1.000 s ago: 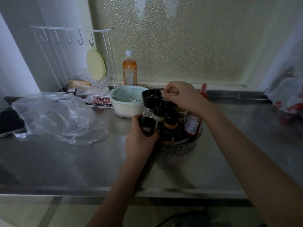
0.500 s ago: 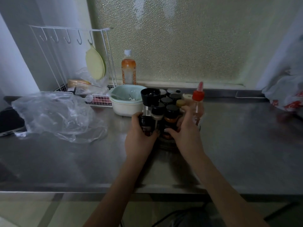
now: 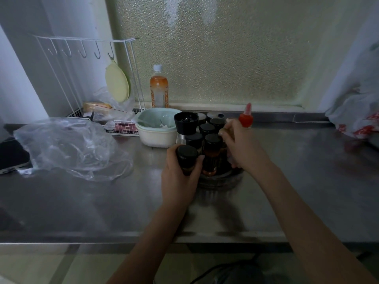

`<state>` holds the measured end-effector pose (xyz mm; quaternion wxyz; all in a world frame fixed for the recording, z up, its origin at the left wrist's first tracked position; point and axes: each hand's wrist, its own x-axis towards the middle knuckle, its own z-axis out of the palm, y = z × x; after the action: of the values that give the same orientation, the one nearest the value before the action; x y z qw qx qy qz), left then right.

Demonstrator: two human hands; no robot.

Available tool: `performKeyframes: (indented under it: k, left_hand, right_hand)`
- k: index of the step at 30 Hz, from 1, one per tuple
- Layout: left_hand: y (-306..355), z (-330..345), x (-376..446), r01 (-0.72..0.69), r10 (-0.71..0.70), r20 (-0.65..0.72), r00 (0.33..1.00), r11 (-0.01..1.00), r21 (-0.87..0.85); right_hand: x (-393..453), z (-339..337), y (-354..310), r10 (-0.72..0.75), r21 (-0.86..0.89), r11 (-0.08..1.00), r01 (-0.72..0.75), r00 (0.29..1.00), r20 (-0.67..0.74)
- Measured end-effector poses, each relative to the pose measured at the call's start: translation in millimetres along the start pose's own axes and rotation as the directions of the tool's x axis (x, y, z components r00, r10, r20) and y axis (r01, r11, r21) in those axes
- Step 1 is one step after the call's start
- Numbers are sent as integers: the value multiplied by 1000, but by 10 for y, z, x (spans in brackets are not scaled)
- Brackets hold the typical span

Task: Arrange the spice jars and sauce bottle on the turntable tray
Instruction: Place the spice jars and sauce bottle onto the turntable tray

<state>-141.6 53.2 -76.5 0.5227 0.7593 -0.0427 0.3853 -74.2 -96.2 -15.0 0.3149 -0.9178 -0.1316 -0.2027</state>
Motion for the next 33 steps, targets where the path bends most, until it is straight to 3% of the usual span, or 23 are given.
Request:
performKeyframes:
  k: [4,6,9,12,14,16,19,24,30,33]
  left_hand:
    - [-7,45,-13,-53,57,115,992,998,-35]
    - [13,59,-39,-46,52,152,987,998,-46]
    - [50,73,-74,-40,55,190,980,996,-82]
    - [116,127,-134,-65,93,259,962,991,-114]
    - [165,194,-177,-103,132,287,949,988,-114]
    - [206,271,-194,-68,104,285,953,989,-132]
    - [268,353,-204,-37,74,238,969,987,-155]
    - [363,406,-208,35,23,239,971,971,-237]
    - [417,420,-181,209,-77,341,937,906,-369]
    - [493,421,-94,196,-77,331,940,919,-342]
  right_hand:
    - [-48,-73,-34,-10,-36,999,14,994,110]
    - [-93,-127,-75,-30,5,1000,30,996,88]
    - [-245,-260,-145,-27,124,991,42,992,-119]
    - [-467,-427,-173,-2,220,970,107,902,-432]
    - [-600,-478,-131,5,259,956,141,869,-495]
    - [-697,-453,-42,67,355,930,101,900,-432]
    - [-799,-343,30,170,561,827,-31,965,-198]
    - [-858,-282,-23,84,565,813,-144,988,130]
    - [-801,-399,-25,145,634,692,-344,927,345]
    - [-795,-391,48,211,619,706,-344,936,280]
